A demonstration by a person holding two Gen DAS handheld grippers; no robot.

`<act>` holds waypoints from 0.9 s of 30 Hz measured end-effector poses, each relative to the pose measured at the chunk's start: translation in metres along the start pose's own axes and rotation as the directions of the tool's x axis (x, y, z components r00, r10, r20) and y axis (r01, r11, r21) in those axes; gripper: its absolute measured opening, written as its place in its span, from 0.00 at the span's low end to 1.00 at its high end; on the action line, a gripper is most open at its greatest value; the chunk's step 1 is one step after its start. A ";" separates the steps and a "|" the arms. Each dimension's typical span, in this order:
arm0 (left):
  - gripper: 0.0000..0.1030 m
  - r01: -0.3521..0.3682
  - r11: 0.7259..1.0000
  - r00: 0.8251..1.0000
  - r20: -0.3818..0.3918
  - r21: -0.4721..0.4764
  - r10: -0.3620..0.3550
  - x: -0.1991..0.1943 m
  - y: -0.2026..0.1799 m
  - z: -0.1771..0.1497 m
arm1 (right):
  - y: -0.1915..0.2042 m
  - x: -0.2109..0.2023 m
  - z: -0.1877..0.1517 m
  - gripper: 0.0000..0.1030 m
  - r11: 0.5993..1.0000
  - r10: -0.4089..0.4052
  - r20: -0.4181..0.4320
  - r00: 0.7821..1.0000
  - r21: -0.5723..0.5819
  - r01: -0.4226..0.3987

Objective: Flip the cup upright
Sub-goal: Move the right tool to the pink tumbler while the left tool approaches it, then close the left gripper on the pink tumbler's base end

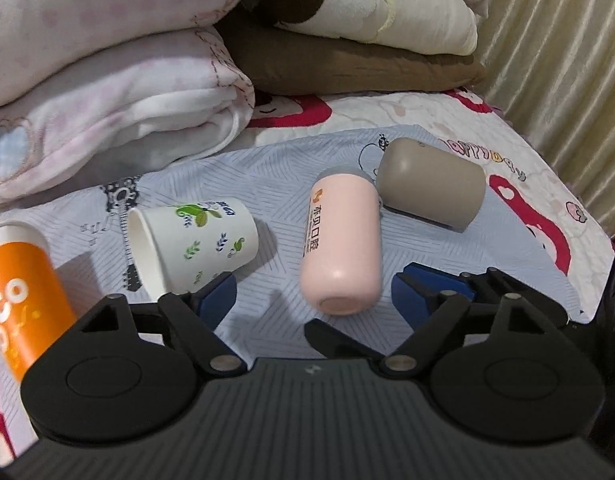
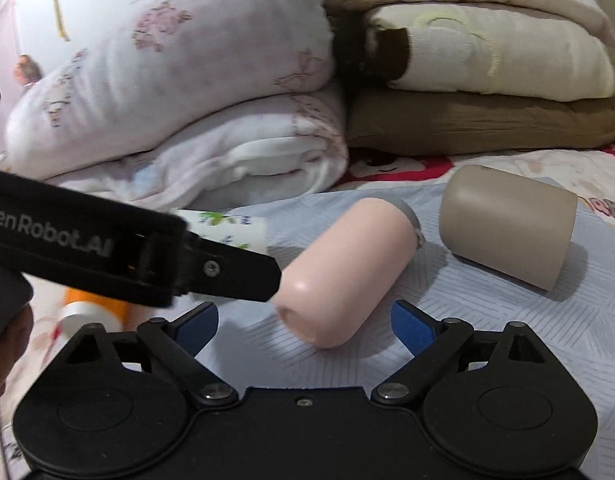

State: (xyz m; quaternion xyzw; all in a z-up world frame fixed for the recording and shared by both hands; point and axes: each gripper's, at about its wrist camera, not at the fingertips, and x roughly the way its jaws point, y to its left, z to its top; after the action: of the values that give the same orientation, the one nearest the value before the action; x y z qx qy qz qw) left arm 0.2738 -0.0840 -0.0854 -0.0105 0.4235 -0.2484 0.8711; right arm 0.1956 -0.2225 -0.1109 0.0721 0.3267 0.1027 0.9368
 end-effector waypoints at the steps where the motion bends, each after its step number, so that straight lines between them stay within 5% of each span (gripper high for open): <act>1: 0.77 0.013 1.000 1.000 -0.006 -0.009 -0.013 0.004 0.002 0.001 | 0.000 0.002 -0.001 0.93 1.000 -0.009 0.005 1.000 0.008 0.009; 11: 0.67 0.134 0.985 0.991 -0.011 -0.107 -0.135 0.027 0.012 0.003 | 0.008 0.024 0.002 0.90 0.998 -0.060 -0.004 0.998 -0.023 0.060; 20: 0.49 0.142 0.986 0.989 -0.025 -0.087 -0.145 0.040 0.014 0.004 | 0.005 0.039 0.004 0.80 0.997 -0.079 0.017 0.997 -0.012 0.079; 22: 0.48 0.140 0.986 0.989 -0.026 -0.085 -0.143 0.040 0.014 0.004 | 0.006 0.042 0.003 0.72 0.995 -0.095 0.009 0.995 -0.018 0.095; 27: 0.47 0.134 0.990 0.990 -0.030 -0.045 -0.136 0.039 0.007 0.002 | 0.001 0.039 0.001 0.71 0.996 -0.087 0.006 0.996 0.006 0.087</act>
State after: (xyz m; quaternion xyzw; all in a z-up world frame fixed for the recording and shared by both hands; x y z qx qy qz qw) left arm 0.2982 -0.0953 -0.1144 -0.0536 0.4413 -0.2977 0.8449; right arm 0.2254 -0.2123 -0.1334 0.0609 0.3270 0.0604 0.9411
